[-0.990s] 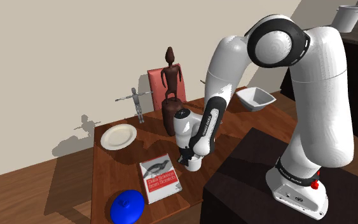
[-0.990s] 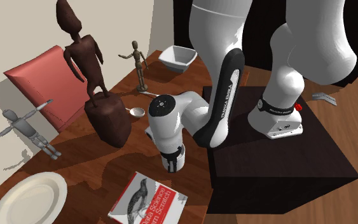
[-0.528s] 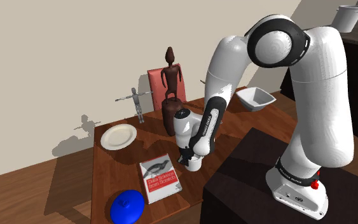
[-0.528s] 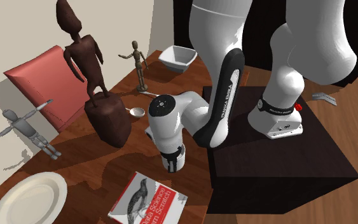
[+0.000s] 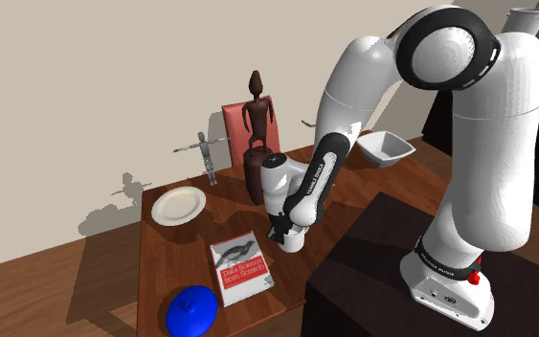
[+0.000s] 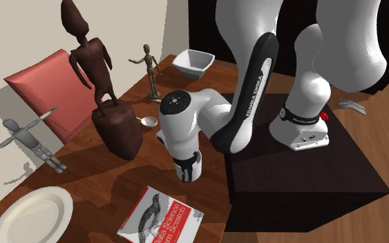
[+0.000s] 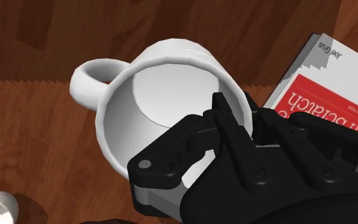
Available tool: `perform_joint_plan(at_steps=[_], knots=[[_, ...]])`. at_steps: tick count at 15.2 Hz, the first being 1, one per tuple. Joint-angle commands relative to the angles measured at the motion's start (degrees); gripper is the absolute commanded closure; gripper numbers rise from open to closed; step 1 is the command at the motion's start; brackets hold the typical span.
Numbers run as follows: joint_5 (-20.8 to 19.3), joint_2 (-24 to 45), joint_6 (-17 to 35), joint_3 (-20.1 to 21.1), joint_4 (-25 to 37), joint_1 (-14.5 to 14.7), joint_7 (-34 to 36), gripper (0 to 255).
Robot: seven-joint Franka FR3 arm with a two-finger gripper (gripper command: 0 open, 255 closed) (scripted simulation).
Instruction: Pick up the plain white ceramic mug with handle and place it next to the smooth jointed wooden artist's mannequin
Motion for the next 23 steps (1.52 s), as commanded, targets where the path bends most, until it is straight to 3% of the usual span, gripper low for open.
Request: perform_joint_plan(at_steps=[1, 23], knots=[[0.88, -1.83, -1.57, 0.8, -0.26, -0.6, -0.66, 255], [10.39, -20.36, -18.92, 4.81, -0.87, -2.95, -7.39, 255]])
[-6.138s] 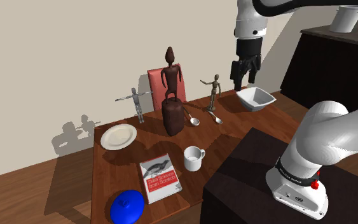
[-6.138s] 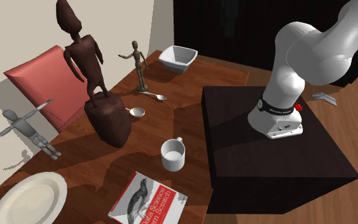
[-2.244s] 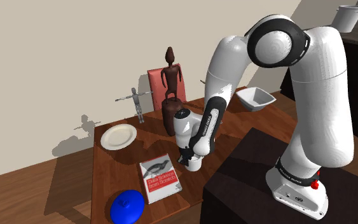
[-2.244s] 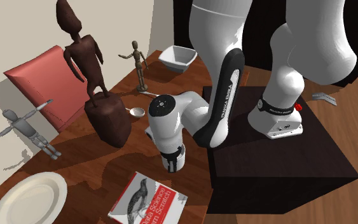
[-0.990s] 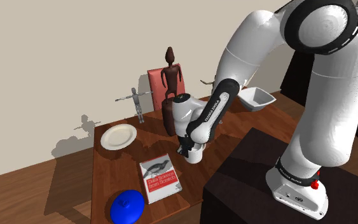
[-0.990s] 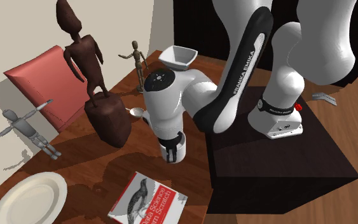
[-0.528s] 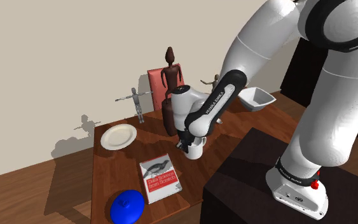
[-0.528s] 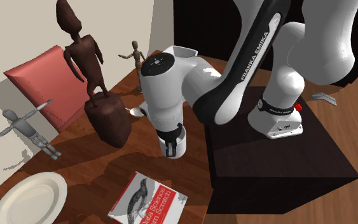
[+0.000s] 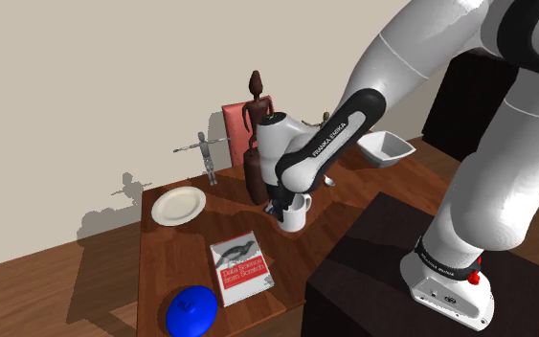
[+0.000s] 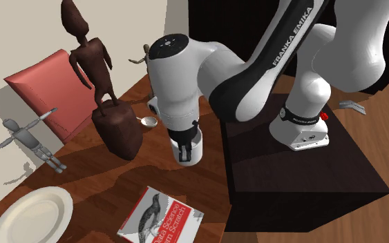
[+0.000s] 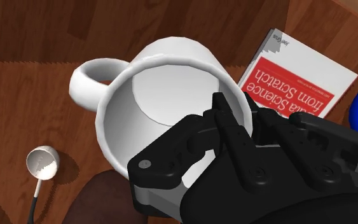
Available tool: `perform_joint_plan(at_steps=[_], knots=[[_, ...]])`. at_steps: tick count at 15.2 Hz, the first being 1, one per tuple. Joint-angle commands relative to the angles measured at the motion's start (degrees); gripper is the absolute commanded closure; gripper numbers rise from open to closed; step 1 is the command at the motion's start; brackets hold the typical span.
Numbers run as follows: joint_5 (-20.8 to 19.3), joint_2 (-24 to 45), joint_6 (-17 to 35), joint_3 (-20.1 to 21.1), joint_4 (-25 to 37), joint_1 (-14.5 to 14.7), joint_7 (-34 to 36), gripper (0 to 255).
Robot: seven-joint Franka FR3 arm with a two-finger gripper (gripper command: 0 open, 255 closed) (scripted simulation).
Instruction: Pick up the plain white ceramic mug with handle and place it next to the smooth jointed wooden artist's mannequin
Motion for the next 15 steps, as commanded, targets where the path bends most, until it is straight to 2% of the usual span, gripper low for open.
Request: perform_joint_plan(at_steps=[1, 15], knots=[[0.63, -1.53, -1.62, 0.05, 0.12, 0.02, -0.44, 255], [3.24, -10.3, -13.57, -0.38, 3.53, 0.29, -2.38, 255]])
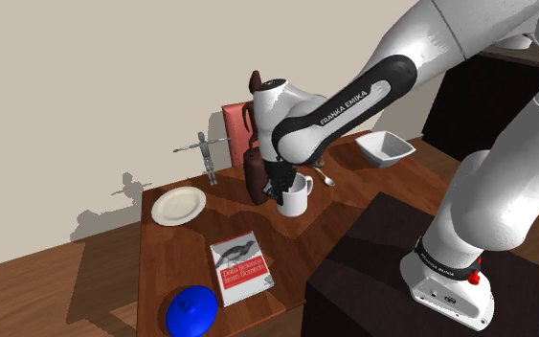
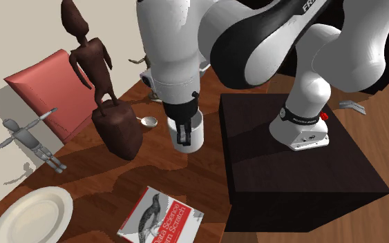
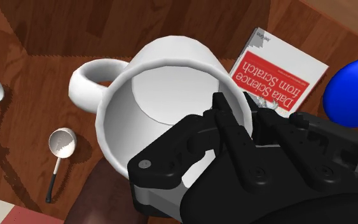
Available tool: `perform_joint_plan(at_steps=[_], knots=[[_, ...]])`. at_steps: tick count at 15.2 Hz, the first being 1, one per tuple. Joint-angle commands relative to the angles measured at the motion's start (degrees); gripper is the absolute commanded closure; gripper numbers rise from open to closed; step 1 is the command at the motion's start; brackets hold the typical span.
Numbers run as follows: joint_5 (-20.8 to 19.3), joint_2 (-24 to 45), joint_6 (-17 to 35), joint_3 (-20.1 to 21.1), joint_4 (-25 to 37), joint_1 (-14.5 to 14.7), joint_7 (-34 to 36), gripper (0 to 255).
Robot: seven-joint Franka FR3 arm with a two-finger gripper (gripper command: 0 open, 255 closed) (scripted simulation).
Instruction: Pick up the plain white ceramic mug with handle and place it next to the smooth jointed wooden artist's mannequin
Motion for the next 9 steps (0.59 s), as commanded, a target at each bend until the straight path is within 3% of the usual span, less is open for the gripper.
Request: perform_joint_plan(at_steps=[1, 9], knots=[[0.27, -1.2, -1.75, -0.11, 0.56, 0.04, -0.22, 255], [0.86, -4.79, -8.46, -0.57, 3.75, 0.13, -0.74, 255]])
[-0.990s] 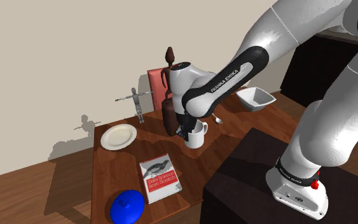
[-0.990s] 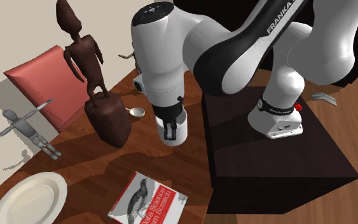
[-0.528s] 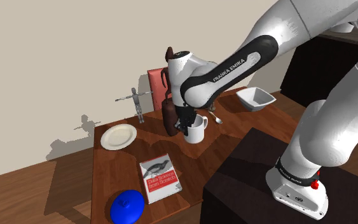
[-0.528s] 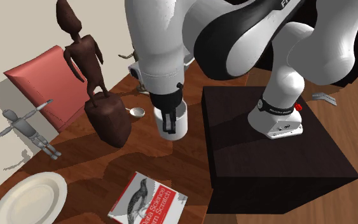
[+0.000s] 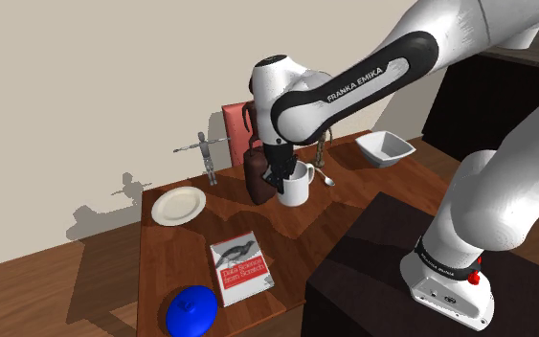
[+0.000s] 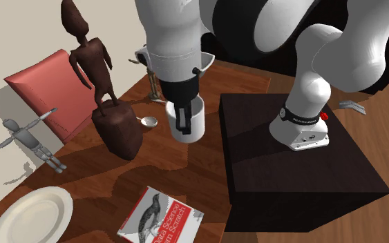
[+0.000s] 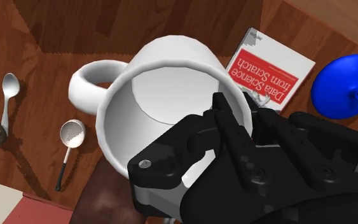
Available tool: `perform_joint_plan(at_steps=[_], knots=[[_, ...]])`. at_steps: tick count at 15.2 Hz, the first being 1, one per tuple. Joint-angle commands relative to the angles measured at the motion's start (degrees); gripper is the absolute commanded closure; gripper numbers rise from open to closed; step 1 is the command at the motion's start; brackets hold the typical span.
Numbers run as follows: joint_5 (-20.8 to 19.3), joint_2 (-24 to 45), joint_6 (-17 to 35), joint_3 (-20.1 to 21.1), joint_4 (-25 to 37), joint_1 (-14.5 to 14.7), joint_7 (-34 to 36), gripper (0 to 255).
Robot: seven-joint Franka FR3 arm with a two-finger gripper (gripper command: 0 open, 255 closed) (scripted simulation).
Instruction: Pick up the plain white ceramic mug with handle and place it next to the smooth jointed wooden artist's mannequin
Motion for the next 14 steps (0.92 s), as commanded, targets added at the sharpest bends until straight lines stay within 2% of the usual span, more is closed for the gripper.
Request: perform_joint_plan(at_steps=[1, 14], knots=[[0.08, -0.58, -1.65, -0.03, 1.07, 0.05, 0.05, 255], [0.33, -4.22, -12.18, -0.76, 8.01, 0.0, -0.32, 255]])
